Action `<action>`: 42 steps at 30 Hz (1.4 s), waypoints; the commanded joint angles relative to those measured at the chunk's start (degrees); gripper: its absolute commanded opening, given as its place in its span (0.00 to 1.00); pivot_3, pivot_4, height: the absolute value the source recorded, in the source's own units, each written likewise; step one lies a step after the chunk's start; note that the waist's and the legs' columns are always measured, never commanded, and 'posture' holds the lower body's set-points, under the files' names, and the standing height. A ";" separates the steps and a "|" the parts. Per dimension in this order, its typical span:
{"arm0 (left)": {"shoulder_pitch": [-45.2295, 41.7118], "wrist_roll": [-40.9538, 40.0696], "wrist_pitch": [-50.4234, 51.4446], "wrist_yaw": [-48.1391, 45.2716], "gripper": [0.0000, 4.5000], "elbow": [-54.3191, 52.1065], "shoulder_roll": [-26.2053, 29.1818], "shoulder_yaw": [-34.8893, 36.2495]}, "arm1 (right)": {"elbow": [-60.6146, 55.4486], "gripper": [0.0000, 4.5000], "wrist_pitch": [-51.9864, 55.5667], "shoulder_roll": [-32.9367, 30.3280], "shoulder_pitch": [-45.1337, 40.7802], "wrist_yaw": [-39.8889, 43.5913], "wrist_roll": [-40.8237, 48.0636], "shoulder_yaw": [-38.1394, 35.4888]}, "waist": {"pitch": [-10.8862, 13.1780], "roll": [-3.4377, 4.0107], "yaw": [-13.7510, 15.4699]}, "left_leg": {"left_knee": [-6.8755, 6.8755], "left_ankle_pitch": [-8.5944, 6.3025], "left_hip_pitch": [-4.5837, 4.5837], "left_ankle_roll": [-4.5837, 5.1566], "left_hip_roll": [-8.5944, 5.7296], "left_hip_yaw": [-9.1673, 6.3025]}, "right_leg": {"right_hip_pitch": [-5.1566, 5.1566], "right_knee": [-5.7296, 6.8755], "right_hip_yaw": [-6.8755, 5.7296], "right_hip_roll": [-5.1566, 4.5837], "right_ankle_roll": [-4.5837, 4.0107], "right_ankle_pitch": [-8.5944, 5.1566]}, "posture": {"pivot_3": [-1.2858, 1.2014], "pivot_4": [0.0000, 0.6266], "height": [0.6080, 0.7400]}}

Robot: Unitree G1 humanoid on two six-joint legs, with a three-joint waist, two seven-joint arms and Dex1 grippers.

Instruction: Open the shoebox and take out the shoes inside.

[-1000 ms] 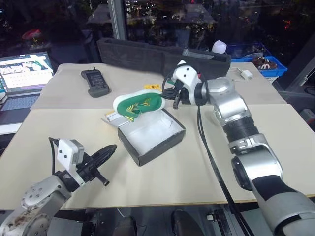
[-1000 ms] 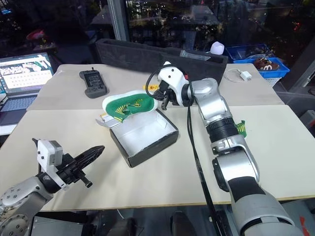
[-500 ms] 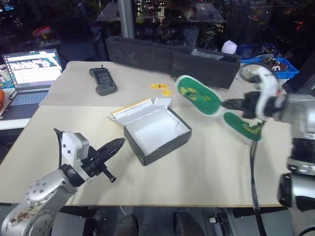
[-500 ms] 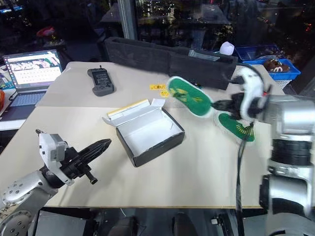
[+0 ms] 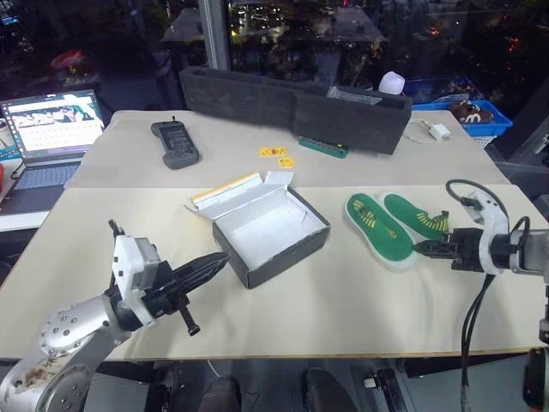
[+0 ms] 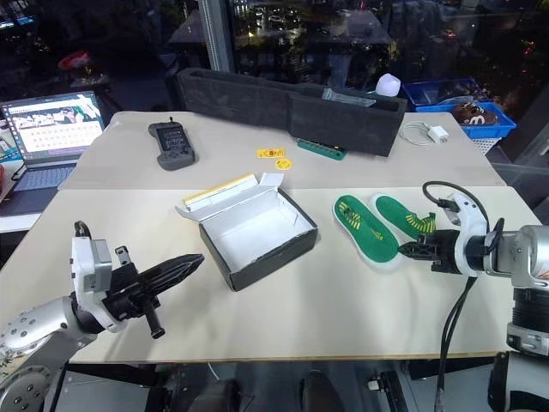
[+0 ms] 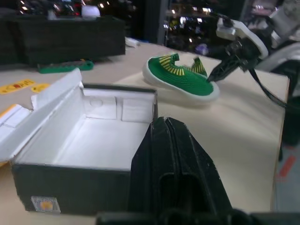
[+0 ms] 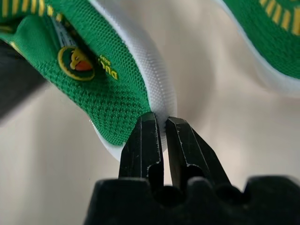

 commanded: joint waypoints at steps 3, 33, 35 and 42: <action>2.50 1.38 -3.78 -2.45 0.00 -1.91 -0.38 0.03 | 4.11 0.00 -6.32 -6.01 -1.26 1.71 0.02 3.78 | 0.00 0.01 0.01 | 0.00 0.00 -0.02 0.00 -0.02 0.02 | -0.01 -0.01 0.03 -0.02 0.01 -0.01 | 0.52 0.24 0.81; -1.51 4.44 -1.79 12.88 0.00 5.56 -5.96 3.27 | -22.31 0.61 -22.49 -12.03 3.54 11.71 12.42 -10.77 | 0.04 0.04 -0.26 | -0.05 -0.02 0.03 0.02 0.04 -0.03 | 0.04 0.00 0.01 0.05 0.47 0.16 | 0.52 0.24 0.81; -2.68 4.52 -0.66 16.14 0.00 6.07 -7.25 3.67 | -26.74 0.61 -23.24 -8.76 7.18 7.64 12.55 -14.11 | -0.06 -0.15 0.30 | -0.05 -0.06 0.01 0.07 0.04 -0.08 | 0.09 -0.03 -0.05 0.05 0.52 0.13 | 0.52 0.24 0.81; -8.20 10.88 -0.44 31.71 0.00 10.31 -14.58 3.97 | -38.98 0.61 -36.42 7.97 22.00 -21.41 -6.08 -9.56 | -0.06 -0.18 1.20 | 0.14 0.01 0.03 -0.04 -0.02 -0.05 | 0.16 -0.02 -0.01 0.00 0.56 0.29 | 0.52 0.24 0.81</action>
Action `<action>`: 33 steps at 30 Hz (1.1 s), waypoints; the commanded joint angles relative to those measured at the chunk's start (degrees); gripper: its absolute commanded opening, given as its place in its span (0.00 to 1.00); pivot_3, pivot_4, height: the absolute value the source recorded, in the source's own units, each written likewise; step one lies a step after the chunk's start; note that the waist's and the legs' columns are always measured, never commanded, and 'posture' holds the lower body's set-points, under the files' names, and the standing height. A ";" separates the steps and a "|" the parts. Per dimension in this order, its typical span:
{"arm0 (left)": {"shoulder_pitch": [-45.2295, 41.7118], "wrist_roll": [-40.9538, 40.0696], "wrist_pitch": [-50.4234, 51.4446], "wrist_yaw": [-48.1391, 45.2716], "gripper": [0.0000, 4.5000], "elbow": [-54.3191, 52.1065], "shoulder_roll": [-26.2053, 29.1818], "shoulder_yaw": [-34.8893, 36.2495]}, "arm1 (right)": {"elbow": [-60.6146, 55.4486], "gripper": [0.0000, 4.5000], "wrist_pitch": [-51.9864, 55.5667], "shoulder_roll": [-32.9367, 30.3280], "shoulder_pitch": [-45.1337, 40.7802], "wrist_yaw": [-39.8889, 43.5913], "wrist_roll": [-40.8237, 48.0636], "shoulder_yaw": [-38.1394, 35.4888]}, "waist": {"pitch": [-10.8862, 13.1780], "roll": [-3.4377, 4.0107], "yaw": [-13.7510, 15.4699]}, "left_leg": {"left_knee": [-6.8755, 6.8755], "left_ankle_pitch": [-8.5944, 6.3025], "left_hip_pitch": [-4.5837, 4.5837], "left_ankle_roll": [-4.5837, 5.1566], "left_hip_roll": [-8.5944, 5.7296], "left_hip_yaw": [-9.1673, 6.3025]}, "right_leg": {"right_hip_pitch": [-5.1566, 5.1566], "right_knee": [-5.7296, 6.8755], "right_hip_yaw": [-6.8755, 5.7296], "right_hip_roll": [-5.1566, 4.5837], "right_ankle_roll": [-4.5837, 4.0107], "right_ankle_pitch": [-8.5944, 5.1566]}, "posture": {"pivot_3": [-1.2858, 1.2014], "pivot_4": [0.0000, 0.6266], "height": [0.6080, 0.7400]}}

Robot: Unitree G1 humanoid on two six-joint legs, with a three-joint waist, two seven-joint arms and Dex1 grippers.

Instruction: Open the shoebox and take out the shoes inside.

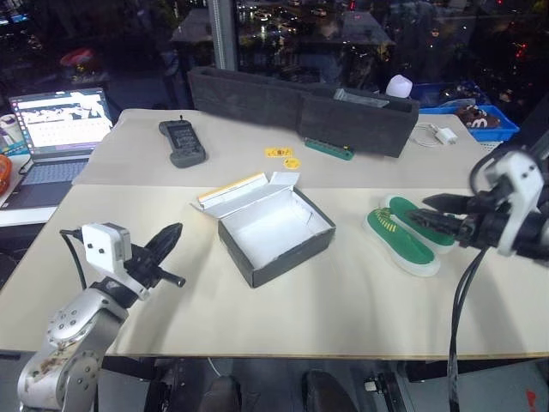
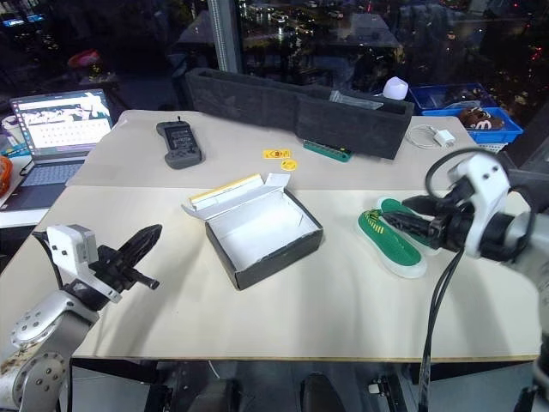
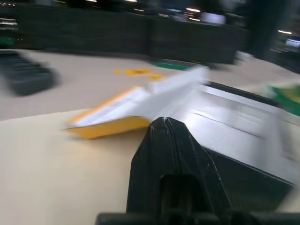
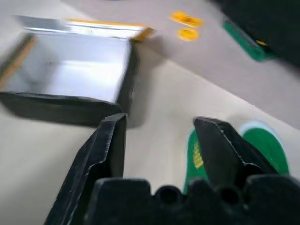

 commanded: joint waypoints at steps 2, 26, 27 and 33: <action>-2.85 7.92 -1.22 14.88 0.00 1.28 -8.17 -0.30 | -5.72 0.61 -16.56 12.37 8.99 -25.16 -18.49 1.14 | -0.11 -0.09 0.45 | -0.05 0.01 -0.03 -0.01 0.00 -0.01 | 0.01 -0.09 -0.01 0.00 0.02 0.01 | 0.52 0.24 0.81; -9.29 21.58 -17.22 14.89 0.00 28.46 -8.92 2.00 | 8.42 0.61 -32.45 22.60 13.65 -36.24 -27.18 2.02 | -0.19 -0.17 -0.34 | -0.13 0.05 0.06 -0.09 -0.03 0.06 | 0.00 0.01 0.16 0.01 0.06 0.06 | 0.52 0.24 0.81; -9.31 21.55 -17.18 14.83 0.00 28.39 -8.86 2.08 | 8.56 0.61 -32.57 22.65 13.65 -36.31 -27.18 2.01 | -0.19 -0.17 -0.32 | -0.13 0.05 0.06 -0.09 -0.03 0.06 | 0.00 0.01 0.16 0.01 0.06 0.06 | 0.52 0.24 0.81; -9.19 21.38 -17.11 14.31 0.00 28.09 -8.58 2.30 | 8.80 0.61 -32.65 22.69 13.88 -36.44 -27.29 2.12 | -0.19 -0.17 -0.30 | -0.13 0.05 0.05 -0.09 -0.03 0.06 | 0.00 0.00 0.16 0.01 0.06 0.06 | 0.52 0.24 0.81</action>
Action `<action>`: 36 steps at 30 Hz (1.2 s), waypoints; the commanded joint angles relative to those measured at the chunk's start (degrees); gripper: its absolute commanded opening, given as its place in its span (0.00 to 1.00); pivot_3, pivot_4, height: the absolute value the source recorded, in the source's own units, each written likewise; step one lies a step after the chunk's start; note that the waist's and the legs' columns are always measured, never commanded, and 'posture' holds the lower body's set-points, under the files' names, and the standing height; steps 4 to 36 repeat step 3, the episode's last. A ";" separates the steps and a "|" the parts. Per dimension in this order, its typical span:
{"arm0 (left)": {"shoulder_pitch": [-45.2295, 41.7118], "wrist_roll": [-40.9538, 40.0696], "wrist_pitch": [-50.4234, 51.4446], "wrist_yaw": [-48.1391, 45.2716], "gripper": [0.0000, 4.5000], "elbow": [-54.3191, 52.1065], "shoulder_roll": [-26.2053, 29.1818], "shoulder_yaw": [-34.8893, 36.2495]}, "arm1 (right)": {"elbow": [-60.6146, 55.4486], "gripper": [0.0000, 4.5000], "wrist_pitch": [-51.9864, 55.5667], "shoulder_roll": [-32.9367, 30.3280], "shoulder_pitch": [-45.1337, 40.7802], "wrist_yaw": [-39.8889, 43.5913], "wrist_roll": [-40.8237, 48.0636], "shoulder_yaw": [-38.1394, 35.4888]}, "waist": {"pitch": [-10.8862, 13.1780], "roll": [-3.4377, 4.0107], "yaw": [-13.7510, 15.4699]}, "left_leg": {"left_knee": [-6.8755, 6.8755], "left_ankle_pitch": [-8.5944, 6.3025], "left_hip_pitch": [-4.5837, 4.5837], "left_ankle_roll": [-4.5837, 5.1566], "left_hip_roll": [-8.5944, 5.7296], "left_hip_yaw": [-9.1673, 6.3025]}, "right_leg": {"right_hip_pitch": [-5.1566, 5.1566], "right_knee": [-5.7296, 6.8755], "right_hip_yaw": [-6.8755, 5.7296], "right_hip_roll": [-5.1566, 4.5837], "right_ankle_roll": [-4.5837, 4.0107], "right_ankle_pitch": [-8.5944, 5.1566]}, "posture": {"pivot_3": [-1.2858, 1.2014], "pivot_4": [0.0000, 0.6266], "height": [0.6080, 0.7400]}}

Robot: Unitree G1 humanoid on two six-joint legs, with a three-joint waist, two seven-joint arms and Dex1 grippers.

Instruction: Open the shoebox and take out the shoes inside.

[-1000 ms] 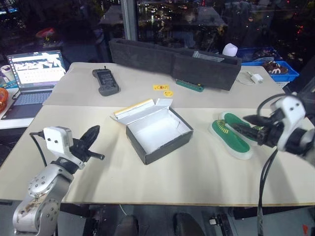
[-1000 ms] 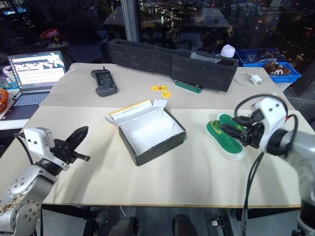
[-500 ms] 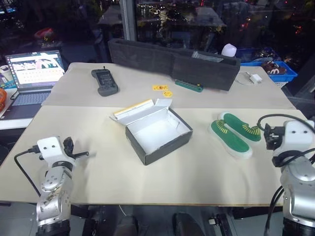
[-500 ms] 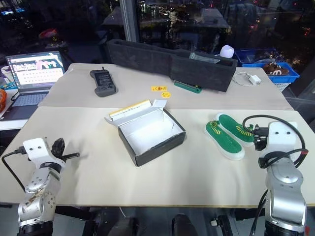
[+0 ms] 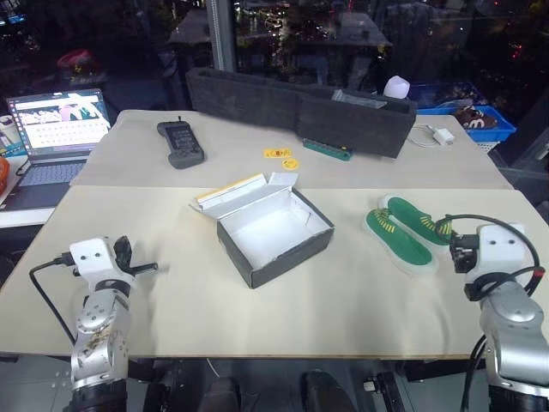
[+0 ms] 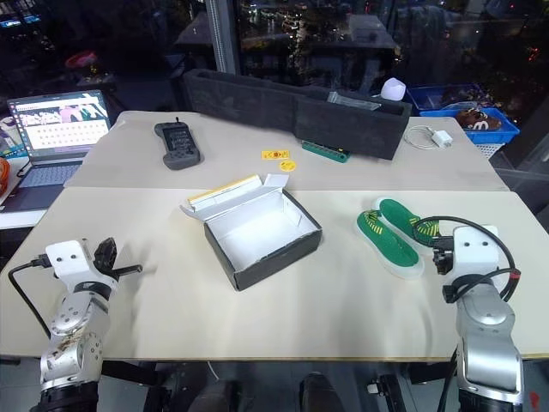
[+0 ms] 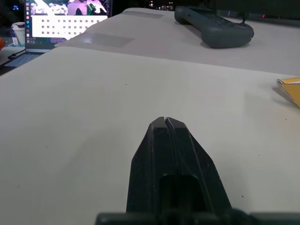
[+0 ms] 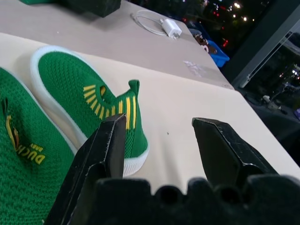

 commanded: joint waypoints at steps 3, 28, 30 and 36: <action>-0.47 0.53 -1.45 -0.37 0.00 -1.44 0.36 0.45 | -1.28 0.61 -1.67 -0.07 0.25 -0.81 -0.91 -0.26 | 0.00 0.00 -0.01 | 0.00 0.00 0.01 0.00 0.00 0.00 | 0.00 0.01 0.00 0.00 0.00 0.00 | 0.52 0.24 0.81; -0.47 0.53 -1.45 -0.37 0.00 -1.44 0.36 0.45 | -1.28 0.61 -1.67 -0.07 0.25 -0.81 -0.91 -0.26 | 0.00 0.00 -0.01 | 0.00 0.00 0.01 0.00 0.00 0.00 | 0.00 0.01 0.00 0.00 0.00 0.00 | 0.52 0.24 0.81; -0.47 0.53 -1.45 -0.37 0.00 -1.44 0.36 0.45 | -1.28 0.61 -1.67 -0.07 0.25 -0.81 -0.91 -0.26 | 0.00 0.00 -0.01 | 0.00 0.00 0.01 0.00 0.00 0.00 | 0.00 0.01 0.00 0.00 0.00 0.00 | 0.52 0.24 0.81; -0.47 0.53 -1.45 -0.37 0.00 -1.44 0.36 0.45 | -1.28 0.61 -1.67 -0.07 0.25 -0.81 -0.91 -0.26 | 0.00 0.00 -0.01 | 0.00 0.00 0.01 0.00 0.00 0.00 | 0.00 0.01 0.00 0.00 0.00 0.00 | 0.52 0.24 0.81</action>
